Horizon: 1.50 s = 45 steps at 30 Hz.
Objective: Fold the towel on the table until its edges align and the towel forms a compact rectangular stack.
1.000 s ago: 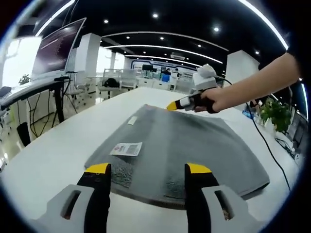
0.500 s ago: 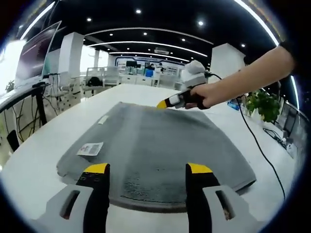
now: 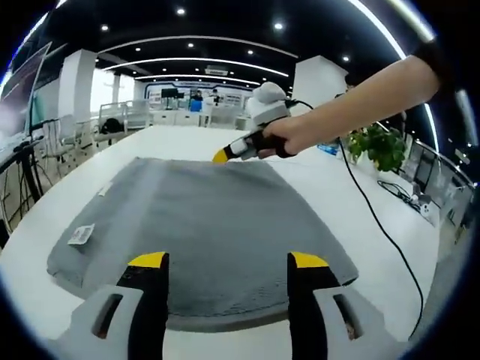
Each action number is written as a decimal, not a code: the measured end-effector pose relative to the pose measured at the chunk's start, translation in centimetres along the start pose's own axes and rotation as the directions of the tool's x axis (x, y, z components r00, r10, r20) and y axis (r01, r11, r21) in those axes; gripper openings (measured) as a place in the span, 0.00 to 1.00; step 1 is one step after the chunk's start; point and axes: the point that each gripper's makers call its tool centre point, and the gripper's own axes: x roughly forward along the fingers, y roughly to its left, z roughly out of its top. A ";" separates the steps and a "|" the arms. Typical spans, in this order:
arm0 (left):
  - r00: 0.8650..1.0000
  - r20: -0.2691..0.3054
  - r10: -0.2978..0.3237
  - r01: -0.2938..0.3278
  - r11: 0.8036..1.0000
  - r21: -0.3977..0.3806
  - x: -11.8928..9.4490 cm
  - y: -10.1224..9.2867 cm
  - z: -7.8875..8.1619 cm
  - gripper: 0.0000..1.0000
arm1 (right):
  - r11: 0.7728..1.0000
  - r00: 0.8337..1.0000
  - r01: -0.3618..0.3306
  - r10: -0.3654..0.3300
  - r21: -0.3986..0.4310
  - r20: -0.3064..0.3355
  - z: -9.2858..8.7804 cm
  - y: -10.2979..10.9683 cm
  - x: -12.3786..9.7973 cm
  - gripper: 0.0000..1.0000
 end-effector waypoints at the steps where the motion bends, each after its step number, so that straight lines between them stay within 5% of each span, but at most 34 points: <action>1: 1.000 -0.003 -0.012 0.012 1.000 0.008 0.0 -0.5 0.0 0.66 | 1.000 1.000 0.002 -0.002 0.001 0.000 -0.1 -0.2 -0.3 0.33; 11: 0.986 -0.055 -0.155 0.159 0.984 0.076 0.1 -7.0 -0.1 0.65 | 0.999 0.999 0.036 -0.036 -0.006 -0.013 -1.1 -2.8 -3.3 0.33; 22: 0.956 -0.132 -0.260 0.281 0.944 0.171 0.1 -11.5 -1.2 0.57 | 0.996 0.997 0.075 -0.074 0.040 -0.024 -2.8 -5.3 -5.4 0.32; 36: 0.931 -0.239 -0.275 0.330 0.915 0.233 0.4 -13.3 -3.6 0.28 | 0.991 0.995 0.093 -0.089 0.099 -0.051 -5.3 -7.0 -6.1 0.27; 45: 0.935 -0.268 -0.232 0.310 0.903 0.297 1.0 -13.1 -4.4 0.17 | 0.993 0.996 0.084 -0.081 0.081 -0.038 -5.7 -6.8 -5.6 0.17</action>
